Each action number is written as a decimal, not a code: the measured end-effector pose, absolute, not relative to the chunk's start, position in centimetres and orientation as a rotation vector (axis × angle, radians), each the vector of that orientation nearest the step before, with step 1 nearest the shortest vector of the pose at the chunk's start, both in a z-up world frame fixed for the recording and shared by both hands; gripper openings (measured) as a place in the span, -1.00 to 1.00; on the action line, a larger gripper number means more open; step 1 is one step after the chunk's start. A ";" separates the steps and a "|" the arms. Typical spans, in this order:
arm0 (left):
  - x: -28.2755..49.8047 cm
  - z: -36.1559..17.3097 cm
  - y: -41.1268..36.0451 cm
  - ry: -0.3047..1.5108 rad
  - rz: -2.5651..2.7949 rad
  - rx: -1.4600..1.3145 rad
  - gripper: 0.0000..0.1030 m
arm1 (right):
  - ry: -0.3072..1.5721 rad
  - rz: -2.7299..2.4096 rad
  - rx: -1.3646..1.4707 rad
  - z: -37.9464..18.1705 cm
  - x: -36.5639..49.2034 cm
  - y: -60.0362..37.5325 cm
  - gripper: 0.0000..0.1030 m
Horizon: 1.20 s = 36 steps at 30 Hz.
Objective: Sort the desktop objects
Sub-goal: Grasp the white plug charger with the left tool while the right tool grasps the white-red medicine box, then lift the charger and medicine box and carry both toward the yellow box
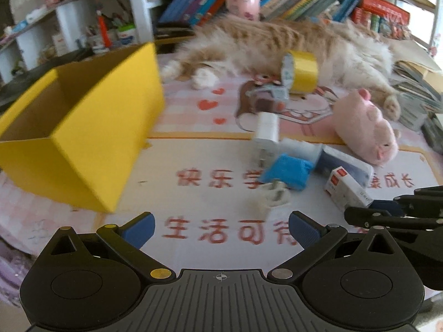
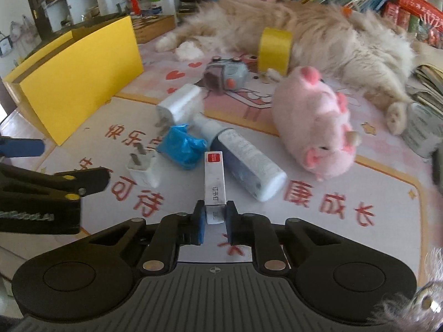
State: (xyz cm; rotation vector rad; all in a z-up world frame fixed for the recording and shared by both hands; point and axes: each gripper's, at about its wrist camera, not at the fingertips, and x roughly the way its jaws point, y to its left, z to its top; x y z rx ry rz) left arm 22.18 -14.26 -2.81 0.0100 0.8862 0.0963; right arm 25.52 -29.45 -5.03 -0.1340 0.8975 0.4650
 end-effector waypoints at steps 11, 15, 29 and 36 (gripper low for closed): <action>24.7 -4.7 -17.3 0.900 0.076 0.081 0.14 | 0.923 0.386 -0.131 -4.9 25.1 -33.0 -0.75; 24.8 -4.9 -17.4 0.888 0.068 0.072 -0.24 | 0.922 0.395 -0.142 -5.0 25.1 -33.1 -0.75; 25.2 -5.3 -17.0 0.885 0.056 0.018 -0.46 | 0.914 0.411 -0.184 -5.2 26.3 -32.0 -0.71; 25.3 -5.3 -17.0 0.881 0.052 0.022 -0.46 | 0.912 0.408 -0.184 -5.4 27.1 -31.8 -0.70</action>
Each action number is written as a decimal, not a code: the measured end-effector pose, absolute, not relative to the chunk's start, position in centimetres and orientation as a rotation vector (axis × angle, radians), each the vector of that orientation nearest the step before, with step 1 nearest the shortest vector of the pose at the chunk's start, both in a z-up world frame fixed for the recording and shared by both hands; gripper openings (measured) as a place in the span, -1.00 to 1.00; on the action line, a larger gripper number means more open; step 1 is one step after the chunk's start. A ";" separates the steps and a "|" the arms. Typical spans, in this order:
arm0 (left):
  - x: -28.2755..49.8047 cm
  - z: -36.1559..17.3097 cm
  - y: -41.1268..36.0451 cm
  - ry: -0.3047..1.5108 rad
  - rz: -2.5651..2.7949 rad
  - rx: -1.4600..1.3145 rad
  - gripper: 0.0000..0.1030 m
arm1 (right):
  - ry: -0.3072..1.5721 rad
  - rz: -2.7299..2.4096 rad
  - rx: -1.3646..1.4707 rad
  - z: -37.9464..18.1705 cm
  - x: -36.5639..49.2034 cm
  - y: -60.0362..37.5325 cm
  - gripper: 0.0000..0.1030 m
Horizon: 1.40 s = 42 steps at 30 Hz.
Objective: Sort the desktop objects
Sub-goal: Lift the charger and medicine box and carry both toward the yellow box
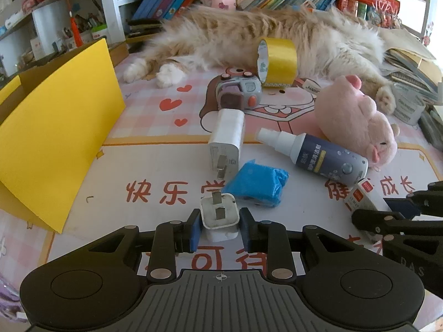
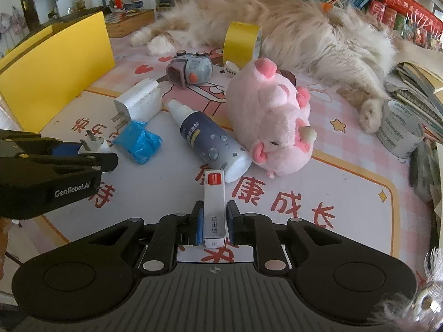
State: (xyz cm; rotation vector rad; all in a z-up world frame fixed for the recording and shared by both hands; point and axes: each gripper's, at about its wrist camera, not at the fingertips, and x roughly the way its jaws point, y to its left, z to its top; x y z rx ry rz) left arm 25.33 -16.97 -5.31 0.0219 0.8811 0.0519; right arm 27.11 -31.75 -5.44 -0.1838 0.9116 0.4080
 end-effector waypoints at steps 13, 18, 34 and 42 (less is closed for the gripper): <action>24.6 -5.1 -16.6 0.888 0.028 0.008 -0.51 | 0.912 0.415 -0.175 -5.6 27.8 -31.2 -0.74; 23.5 -3.8 -15.7 0.845 0.039 0.000 -0.51 | 0.892 0.444 -0.153 -5.1 27.5 -30.7 -0.74; 19.8 0.7 -11.4 0.723 -0.009 -0.038 -0.51 | 0.770 0.442 -0.059 1.0 25.2 -28.7 -0.74; 17.9 1.4 -9.1 0.703 -0.030 -0.040 -0.51 | 0.771 0.417 -0.036 1.3 23.1 -26.6 -0.74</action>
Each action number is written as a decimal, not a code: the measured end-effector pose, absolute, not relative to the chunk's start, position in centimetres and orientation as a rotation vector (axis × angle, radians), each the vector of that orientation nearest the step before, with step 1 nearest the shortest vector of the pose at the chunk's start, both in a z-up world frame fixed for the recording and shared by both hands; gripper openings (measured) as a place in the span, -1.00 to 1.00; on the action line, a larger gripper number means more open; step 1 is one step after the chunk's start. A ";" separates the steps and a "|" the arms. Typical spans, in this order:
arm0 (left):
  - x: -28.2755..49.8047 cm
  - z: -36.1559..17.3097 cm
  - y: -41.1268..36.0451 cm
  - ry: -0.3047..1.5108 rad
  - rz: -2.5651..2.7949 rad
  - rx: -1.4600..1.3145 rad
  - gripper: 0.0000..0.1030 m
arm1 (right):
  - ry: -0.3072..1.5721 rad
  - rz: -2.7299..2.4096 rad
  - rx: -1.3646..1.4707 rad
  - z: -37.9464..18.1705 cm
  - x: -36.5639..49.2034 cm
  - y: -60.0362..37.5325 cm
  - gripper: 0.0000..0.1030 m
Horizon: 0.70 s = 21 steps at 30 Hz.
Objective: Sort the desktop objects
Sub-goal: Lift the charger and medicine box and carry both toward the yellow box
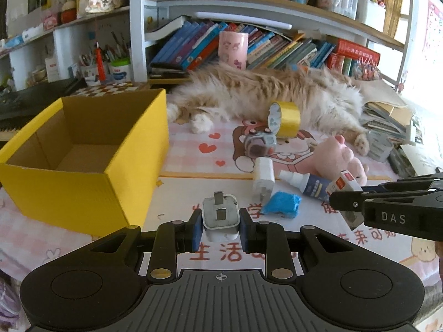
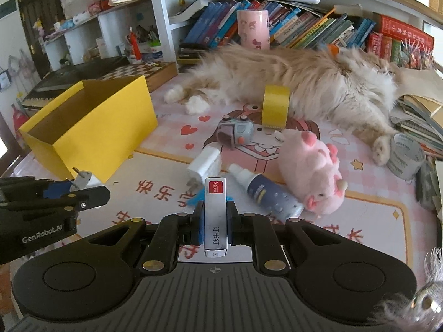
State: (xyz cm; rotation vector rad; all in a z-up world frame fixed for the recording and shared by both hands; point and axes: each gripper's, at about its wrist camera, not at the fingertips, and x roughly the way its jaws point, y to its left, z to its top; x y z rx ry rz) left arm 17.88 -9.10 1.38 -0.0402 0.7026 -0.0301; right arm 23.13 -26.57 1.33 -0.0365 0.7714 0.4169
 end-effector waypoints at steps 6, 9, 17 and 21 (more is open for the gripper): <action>16.7 1.5 -7.6 0.687 -0.062 -0.022 -0.51 | 0.770 0.408 -0.044 1.3 21.5 -24.5 -0.74; 15.9 1.5 -7.0 0.678 -0.076 -0.011 -0.51 | 0.768 0.403 -0.048 1.3 20.9 -23.5 -0.74; 13.2 1.3 -3.6 0.686 -0.074 -0.038 -0.51 | 0.792 0.394 -0.045 0.9 18.8 -20.4 -0.74; 11.7 1.3 -1.6 0.693 -0.067 -0.063 -0.51 | 0.791 0.411 -0.074 0.8 17.1 -18.3 -0.74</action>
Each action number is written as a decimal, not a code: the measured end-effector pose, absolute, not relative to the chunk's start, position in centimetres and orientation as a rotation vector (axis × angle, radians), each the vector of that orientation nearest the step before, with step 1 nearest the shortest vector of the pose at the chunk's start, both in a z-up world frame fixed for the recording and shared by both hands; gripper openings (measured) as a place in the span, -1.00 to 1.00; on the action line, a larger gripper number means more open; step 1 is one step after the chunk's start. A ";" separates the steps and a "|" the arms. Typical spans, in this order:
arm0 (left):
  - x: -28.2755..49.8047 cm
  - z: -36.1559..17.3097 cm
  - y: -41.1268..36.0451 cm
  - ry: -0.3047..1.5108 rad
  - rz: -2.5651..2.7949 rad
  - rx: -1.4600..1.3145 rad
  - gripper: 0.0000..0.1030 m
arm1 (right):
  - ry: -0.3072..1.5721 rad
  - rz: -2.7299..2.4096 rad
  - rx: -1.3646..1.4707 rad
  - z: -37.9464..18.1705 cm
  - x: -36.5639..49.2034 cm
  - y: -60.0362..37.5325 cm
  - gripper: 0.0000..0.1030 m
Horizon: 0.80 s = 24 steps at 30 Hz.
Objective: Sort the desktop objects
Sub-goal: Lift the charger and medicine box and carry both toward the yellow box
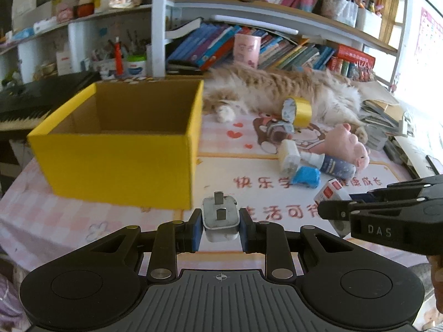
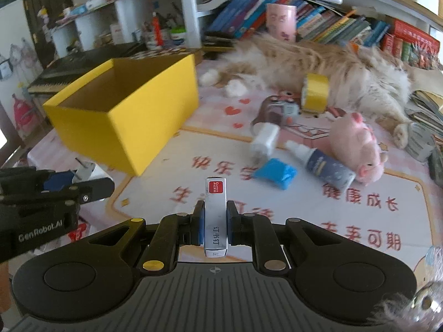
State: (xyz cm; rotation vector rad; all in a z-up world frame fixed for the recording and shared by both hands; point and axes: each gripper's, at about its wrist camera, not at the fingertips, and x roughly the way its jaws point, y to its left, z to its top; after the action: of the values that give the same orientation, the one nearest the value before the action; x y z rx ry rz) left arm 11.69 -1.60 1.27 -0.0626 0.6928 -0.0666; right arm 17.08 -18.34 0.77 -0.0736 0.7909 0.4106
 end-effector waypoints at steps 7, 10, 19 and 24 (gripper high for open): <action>9.2 1.1 0.8 0.708 -0.087 -0.065 -0.51 | 0.795 0.419 -0.097 0.4 13.9 -15.4 -0.74; 8.2 0.8 1.6 0.728 -0.103 -0.061 -0.51 | 0.800 0.410 -0.091 0.2 12.6 -14.6 -0.74; 5.0 0.5 3.7 0.741 -0.128 -0.056 -0.51 | 0.814 0.388 -0.061 -0.6 8.6 -12.3 -0.74; 3.9 0.5 4.6 0.743 -0.129 -0.064 -0.51 | 0.818 0.396 -0.062 -0.7 7.2 -11.2 -0.74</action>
State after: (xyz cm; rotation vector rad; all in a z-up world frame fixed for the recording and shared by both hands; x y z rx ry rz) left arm 3.86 4.61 0.52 -0.0637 0.7429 -0.1293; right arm 7.22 -11.19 -0.74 -0.0617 0.8182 0.3958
